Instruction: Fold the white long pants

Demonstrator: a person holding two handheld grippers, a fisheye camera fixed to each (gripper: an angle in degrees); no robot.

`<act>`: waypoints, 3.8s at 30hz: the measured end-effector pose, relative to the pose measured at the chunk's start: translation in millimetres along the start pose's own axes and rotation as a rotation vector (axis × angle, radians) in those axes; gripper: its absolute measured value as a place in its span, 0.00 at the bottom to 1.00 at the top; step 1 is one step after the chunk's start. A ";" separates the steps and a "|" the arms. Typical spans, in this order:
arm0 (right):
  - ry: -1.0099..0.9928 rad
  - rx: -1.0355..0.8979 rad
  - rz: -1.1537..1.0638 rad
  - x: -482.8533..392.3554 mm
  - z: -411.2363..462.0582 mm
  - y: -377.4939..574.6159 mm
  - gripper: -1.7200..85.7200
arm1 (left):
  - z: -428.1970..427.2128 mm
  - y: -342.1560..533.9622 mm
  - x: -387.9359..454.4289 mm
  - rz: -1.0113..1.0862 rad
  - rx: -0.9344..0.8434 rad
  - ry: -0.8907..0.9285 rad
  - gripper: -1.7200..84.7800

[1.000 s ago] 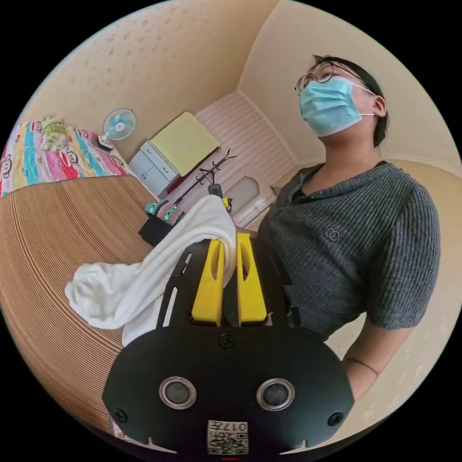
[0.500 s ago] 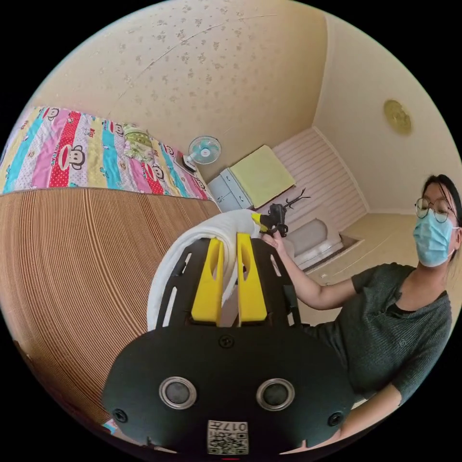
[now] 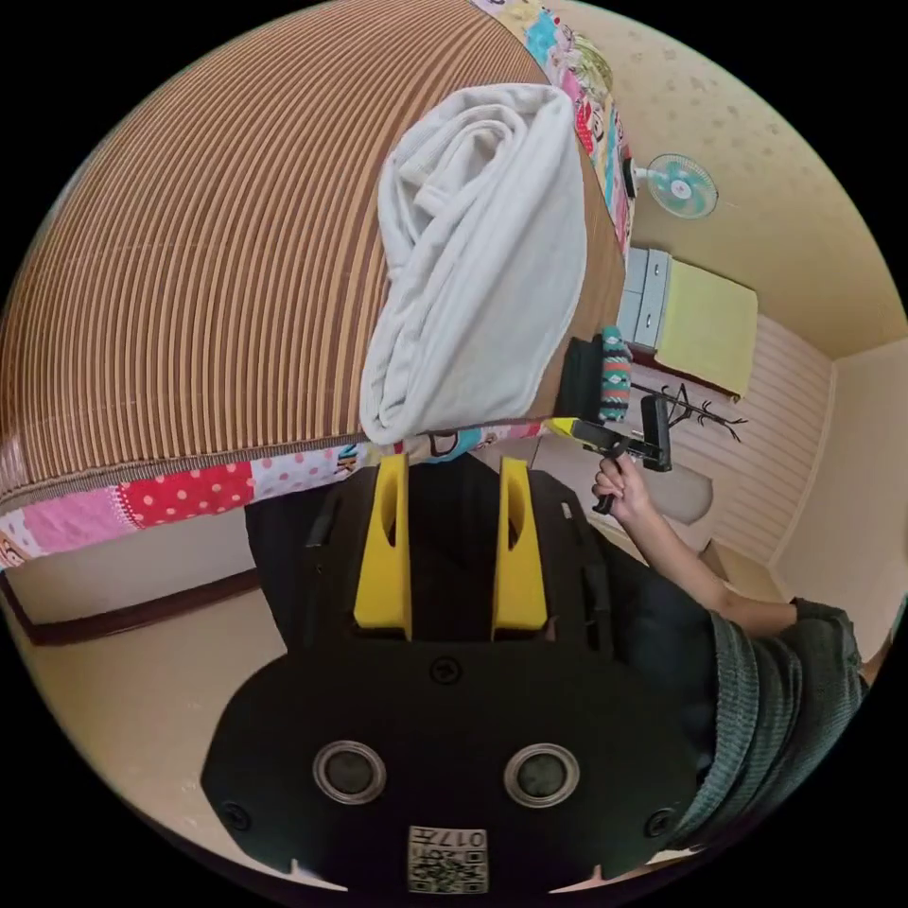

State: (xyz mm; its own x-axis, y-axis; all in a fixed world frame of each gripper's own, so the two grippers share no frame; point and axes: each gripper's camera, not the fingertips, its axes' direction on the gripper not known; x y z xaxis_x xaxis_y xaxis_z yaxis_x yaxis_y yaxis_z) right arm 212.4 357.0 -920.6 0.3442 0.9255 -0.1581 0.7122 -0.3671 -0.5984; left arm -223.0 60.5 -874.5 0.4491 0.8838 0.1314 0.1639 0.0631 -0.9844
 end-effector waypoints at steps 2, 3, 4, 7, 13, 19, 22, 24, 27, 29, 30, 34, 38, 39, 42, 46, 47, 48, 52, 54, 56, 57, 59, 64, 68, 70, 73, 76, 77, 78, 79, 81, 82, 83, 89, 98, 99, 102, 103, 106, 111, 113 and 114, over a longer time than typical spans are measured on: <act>-0.089 0.079 -0.015 5.4 -26.6 -17.1 0.17 | -13.2 -16.2 10.1 0.039 0.063 0.006 0.18; -0.102 0.095 -0.021 5.7 -33.1 -23.1 0.18 | -18.6 -32.8 20.7 0.082 0.085 -0.007 0.19; -0.117 0.121 -0.034 5.8 -44.9 -37.3 0.19 | -20.3 -52.6 32.0 0.130 0.093 -0.027 0.21; -0.131 0.140 -0.087 4.4 -60.7 -81.8 0.21 | -9.0 -107.9 49.1 0.204 0.083 -0.101 0.23; -0.153 -0.107 -0.151 9.9 -8.2 -161.8 0.21 | 44.6 -190.5 27.1 0.016 -0.096 -0.095 0.20; -0.054 -0.163 -0.183 -14.4 -3.5 -173.1 0.16 | 4.0 -184.3 33.1 0.001 -0.074 -0.216 0.14; -0.106 -0.228 -0.207 -40.7 25.4 -166.0 0.16 | -48.5 -163.1 19.4 -0.040 0.009 -0.331 0.14; -0.120 -0.275 -0.240 -67.1 48.8 -166.2 0.15 | -85.2 -150.9 7.7 -0.096 0.056 -0.427 0.15; -0.172 -0.309 -0.229 -110.0 85.4 -176.8 0.16 | -154.7 -124.2 8.5 -0.200 0.202 -0.714 0.18; -0.194 -0.310 -0.249 -152.4 108.9 -186.0 0.16 | -194.5 -98.3 14.3 -0.230 0.344 -0.756 0.18; -0.196 -0.314 -0.253 -163.5 114.4 -188.7 0.16 | -216.8 -78.0 15.1 -0.245 0.435 -0.715 0.17; -0.188 -0.367 -0.325 -245.0 154.0 -211.0 0.14 | -245.3 -15.3 -2.1 -0.287 0.604 -0.565 0.16; -0.100 -0.368 -0.320 -303.4 166.7 -246.7 0.14 | -208.5 2.6 -44.6 -0.370 0.436 -0.556 0.14; -0.093 -0.358 -0.328 -308.5 163.1 -251.2 0.15 | -189.7 6.3 -59.9 -0.386 0.359 -0.547 0.14; -0.109 -0.295 -0.377 -315.4 130.3 -262.9 0.15 | -135.0 19.7 -96.9 -0.400 0.186 -0.527 0.12; -0.220 -0.346 -0.464 -268.2 76.2 -252.4 0.12 | -45.9 64.2 -172.2 -0.582 -0.247 -0.328 0.09; -0.200 -0.357 -0.475 -243.3 58.4 -244.5 0.10 | -36.8 74.4 -181.4 -0.626 -0.313 -0.296 0.09; -0.178 -0.358 -0.474 -228.8 48.9 -239.6 0.09 | -25.7 94.5 -196.4 -0.726 -0.413 -0.247 0.09; 0.164 -0.285 -0.334 -103.8 -38.4 -189.9 0.04 | -19.1 120.6 -220.4 -0.945 -0.673 -0.128 0.08; 0.219 -0.189 -0.163 -41.4 -94.9 -164.9 0.03 | -29.3 99.9 -217.6 -0.919 -0.723 -0.181 0.05; 0.050 -0.063 0.048 41.8 -171.6 -122.3 0.03 | -40.7 65.6 -214.8 -0.893 -0.752 -0.214 0.03; 0.005 -0.026 0.100 62.0 -189.7 -109.1 0.03 | -49.2 35.2 -210.6 -0.866 -0.758 -0.247 0.02; -0.114 0.109 0.317 136.6 -252.9 -48.6 0.03 | -61.7 -19.4 -198.2 -0.806 -0.757 -0.320 0.01; -0.236 0.283 0.539 231.1 -324.7 71.2 0.02 | -67.0 -200.9 -97.1 -0.466 -0.744 -0.611 0.01; -0.313 0.300 0.578 275.0 -330.0 154.5 0.02 | -35.5 -274.9 -4.3 -0.239 -0.696 -0.676 0.01; -0.341 0.290 0.605 292.4 -321.0 185.3 0.02 | -2.3 -295.3 44.3 -0.144 -0.666 -0.675 0.01; -0.441 0.286 0.697 324.3 -299.1 232.7 0.03 | 45.9 -290.2 82.0 -0.065 -0.602 -0.669 0.01; -0.561 0.349 0.774 347.1 -280.5 269.8 0.03 | 91.4 -262.1 93.2 -0.042 -0.523 -0.633 0.01; -0.612 0.375 0.797 353.6 -274.3 279.8 0.04 | 99.3 -255.4 93.9 -0.031 -0.505 -0.618 0.01; -0.638 0.387 0.807 356.6 -272.0 283.4 0.04 | 114.1 -246.1 96.2 0.010 -0.508 -0.611 0.01; -0.692 0.411 0.829 362.9 -269.5 288.5 0.05 | 122.5 -245.6 101.2 0.048 -0.509 -0.657 0.01; -0.776 0.475 0.848 373.8 -274.1 291.2 0.07 | 122.2 -246.6 110.3 0.104 -0.451 -0.699 0.01; -0.830 0.541 0.855 382.2 -282.5 290.1 0.09 | 121.5 -246.2 110.0 0.101 -0.434 -0.695 0.01; -0.881 0.614 0.854 390.5 -293.1 286.5 0.11 | 121.5 -245.7 107.3 0.081 -0.433 -0.691 0.01; -1.023 0.846 0.796 419.0 -345.7 232.8 0.16 | 127.9 -204.3 65.7 -0.201 -0.305 -0.633 0.01; -0.255 0.695 0.889 308.9 -460.1 104.8 0.10 | 178.0 -143.3 35.4 -0.345 -0.173 -0.591 0.01; -0.179 0.720 0.777 285.6 -475.8 91.4 0.09 | 187.1 -139.8 33.9 -0.361 -0.160 -0.579 0.01; 0.140 0.751 0.186 149.1 -527.7 36.2 0.07 | 211.8 -138.7 36.1 -0.350 -0.160 -0.605 0.01; 0.190 0.762 -0.071 99.7 -532.0 29.8 0.08 | 221.9 -140.1 37.0 -0.344 -0.171 -0.619 0.01; 0.051 0.659 -0.490 38.6 -521.8 24.1 0.08 | 246.2 -143.0 37.7 -0.352 -0.166 -0.610 0.01; -0.086 0.548 -0.211 94.1 -457.4 25.5 0.08 | 290.8 -148.8 38.2 -0.313 -0.160 -0.577 0.01; -0.172 0.471 0.070 164.2 -407.5 46.3 0.10 | 306.5 -149.7 36.4 -0.301 -0.167 -0.583 0.01; -0.193 0.451 0.137 182.2 -394.7 54.5 0.10 | 315.9 -150.0 33.7 -0.299 -0.169 -0.581 0.01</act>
State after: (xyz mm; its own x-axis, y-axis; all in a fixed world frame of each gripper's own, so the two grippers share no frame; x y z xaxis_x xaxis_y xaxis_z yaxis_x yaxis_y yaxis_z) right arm 555.4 468.7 -672.0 0.2666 0.8876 -0.3757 0.3182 -0.4490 -0.8350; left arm -509.9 227.3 -759.3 -0.1743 0.9483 0.2653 0.3639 0.3124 -0.8775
